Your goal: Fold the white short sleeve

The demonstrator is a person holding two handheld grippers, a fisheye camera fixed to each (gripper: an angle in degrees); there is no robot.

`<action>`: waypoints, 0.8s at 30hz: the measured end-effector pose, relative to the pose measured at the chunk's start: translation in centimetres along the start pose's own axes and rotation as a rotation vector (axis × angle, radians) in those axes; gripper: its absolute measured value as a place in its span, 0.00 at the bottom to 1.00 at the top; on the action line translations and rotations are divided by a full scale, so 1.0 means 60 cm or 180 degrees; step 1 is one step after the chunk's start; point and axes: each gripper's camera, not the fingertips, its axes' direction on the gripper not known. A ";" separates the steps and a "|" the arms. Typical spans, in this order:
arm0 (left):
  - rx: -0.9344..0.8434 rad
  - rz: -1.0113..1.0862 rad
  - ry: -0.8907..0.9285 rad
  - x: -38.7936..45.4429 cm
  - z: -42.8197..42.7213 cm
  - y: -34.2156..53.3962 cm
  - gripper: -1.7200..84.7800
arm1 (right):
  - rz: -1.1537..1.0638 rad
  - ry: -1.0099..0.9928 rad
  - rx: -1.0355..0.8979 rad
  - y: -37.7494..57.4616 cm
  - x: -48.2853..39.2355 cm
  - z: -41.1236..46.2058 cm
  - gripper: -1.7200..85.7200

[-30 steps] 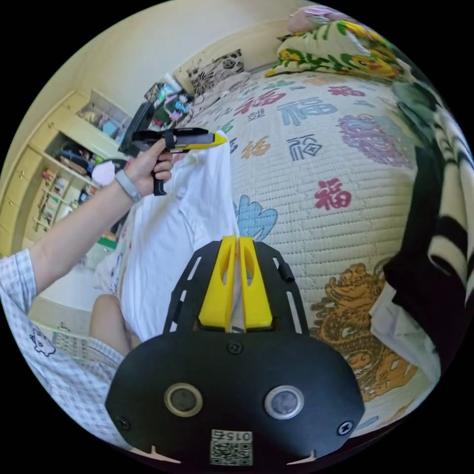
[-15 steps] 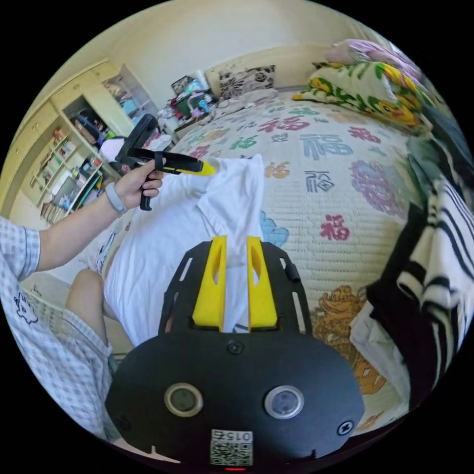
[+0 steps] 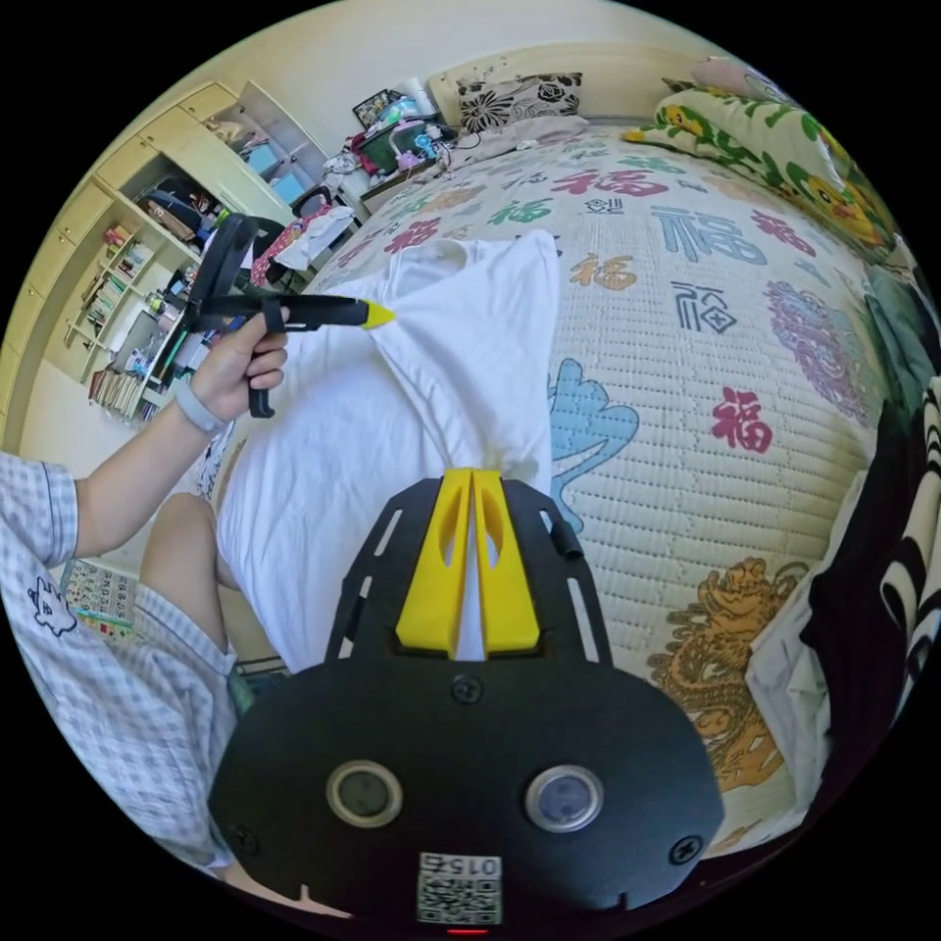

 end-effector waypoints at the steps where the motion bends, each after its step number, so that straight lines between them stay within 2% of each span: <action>1: -0.0062 -0.0084 -0.0017 -0.009 -0.008 -0.004 0.05 | 0.0030 -0.0008 0.0002 -0.001 -0.001 0.013 0.01; 4: -0.0288 -0.0373 0.0351 -0.040 -0.027 -0.014 0.08 | 0.0001 0.0094 0.0162 -0.008 -0.022 0.032 0.01; 6: -0.0059 -0.0391 0.0414 -0.036 -0.084 -0.005 0.08 | -0.0098 0.0170 0.0122 -0.017 -0.038 0.052 0.01; 12: 0.0429 -0.0574 0.0272 -0.065 -0.339 0.067 0.09 | -0.0016 0.0268 -0.0478 -0.049 -0.042 0.180 0.01; 14: 0.0701 -0.0841 0.0129 -0.115 -0.459 0.118 0.10 | -0.0076 0.0087 -0.0791 -0.054 -0.047 0.208 0.01; 17: 0.0969 -0.1386 -0.0110 -0.202 -0.580 0.187 0.11 | -0.0018 0.0274 -0.0817 -0.058 -0.067 0.226 0.01; 21: 0.1182 -0.1707 -0.0143 -0.280 -0.656 0.222 0.13 | -0.0312 0.0301 -0.0601 -0.113 -0.148 0.242 0.02; 24: 0.1280 -0.1852 0.0172 -0.336 -0.663 0.191 0.14 | -0.0691 0.0158 -0.0555 -0.199 -0.237 0.293 0.02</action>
